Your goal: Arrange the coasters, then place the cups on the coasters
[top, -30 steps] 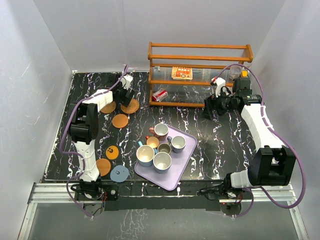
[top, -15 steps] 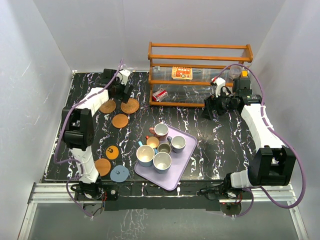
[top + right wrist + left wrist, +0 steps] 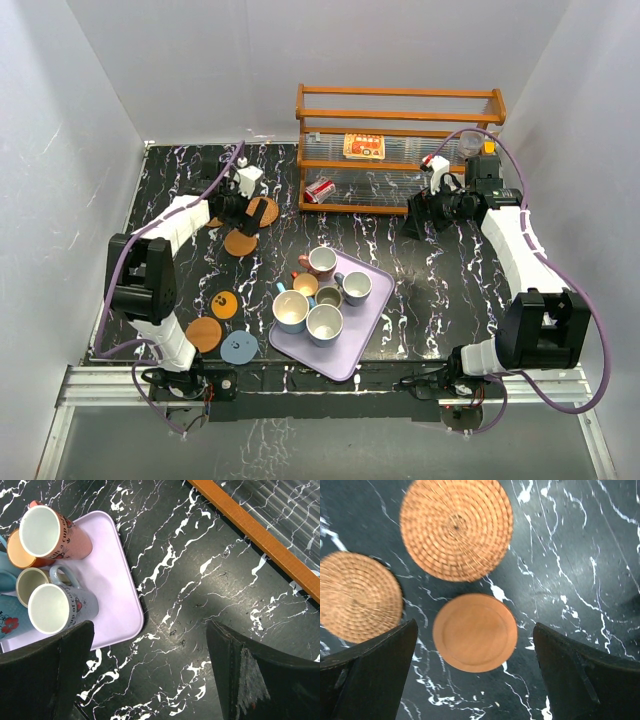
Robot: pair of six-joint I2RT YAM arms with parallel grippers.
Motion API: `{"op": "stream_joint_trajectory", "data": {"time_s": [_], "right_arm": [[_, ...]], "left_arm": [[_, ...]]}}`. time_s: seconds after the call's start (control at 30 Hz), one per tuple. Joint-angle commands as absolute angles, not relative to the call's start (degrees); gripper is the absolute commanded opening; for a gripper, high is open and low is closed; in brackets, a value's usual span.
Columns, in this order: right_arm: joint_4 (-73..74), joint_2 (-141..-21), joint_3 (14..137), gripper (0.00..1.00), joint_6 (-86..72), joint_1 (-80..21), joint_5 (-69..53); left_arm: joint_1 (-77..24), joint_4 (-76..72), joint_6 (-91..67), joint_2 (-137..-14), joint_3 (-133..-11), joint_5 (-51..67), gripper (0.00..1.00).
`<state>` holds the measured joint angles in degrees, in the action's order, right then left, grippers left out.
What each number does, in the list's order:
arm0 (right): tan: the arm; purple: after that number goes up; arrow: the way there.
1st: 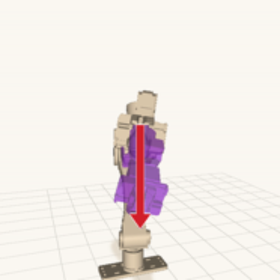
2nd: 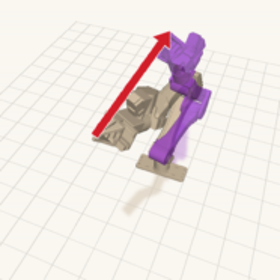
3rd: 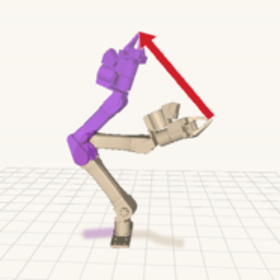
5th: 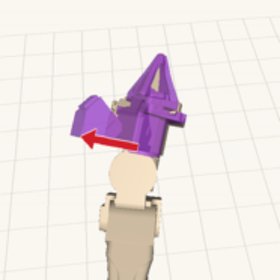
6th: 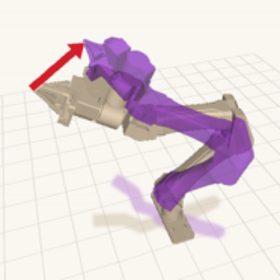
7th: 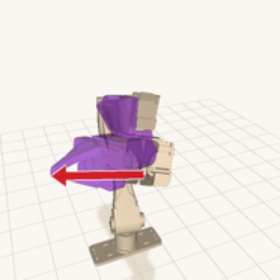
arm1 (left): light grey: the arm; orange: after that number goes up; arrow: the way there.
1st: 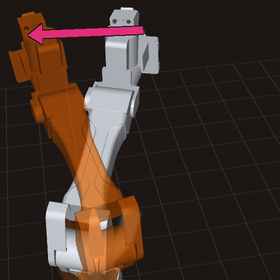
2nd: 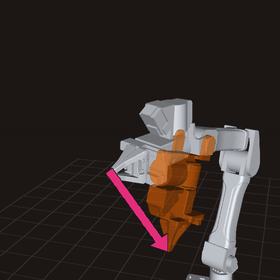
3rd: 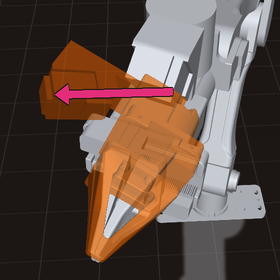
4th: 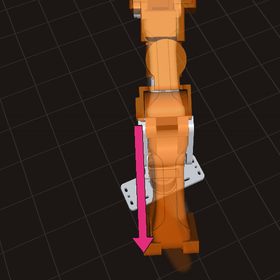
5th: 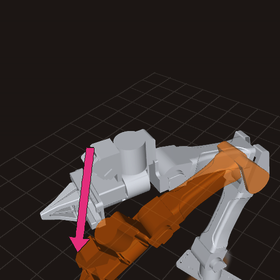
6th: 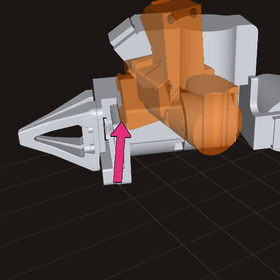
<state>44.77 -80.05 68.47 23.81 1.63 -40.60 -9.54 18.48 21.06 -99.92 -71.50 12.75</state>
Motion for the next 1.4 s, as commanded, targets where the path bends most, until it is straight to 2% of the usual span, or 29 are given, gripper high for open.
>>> {"op": "stream_joint_trajectory", "data": {"time_s": [0.0, 0.93, 1.37], "right_arm": [[43.1, -78.3, 71.0, 0.97, 23.6, 2.0, -39.5], [43.5, -77.5, 68.2, 0.98, 22.8, 2.0, -36.8], [43.4, -78.5, 68.0, 0.98, 22.9, 2.0, -37.0]], "left_arm": [[-9.4, 19.3, 21.5, -96.8, -68.6, 16.9, 0.99], [-10.9, 18.0, 27.3, -107.6, -72.1, 14.9, 0.98], [-10.9, 18.6, 28.2, -108.5, -71.1, 14.4, 0.96]]}}
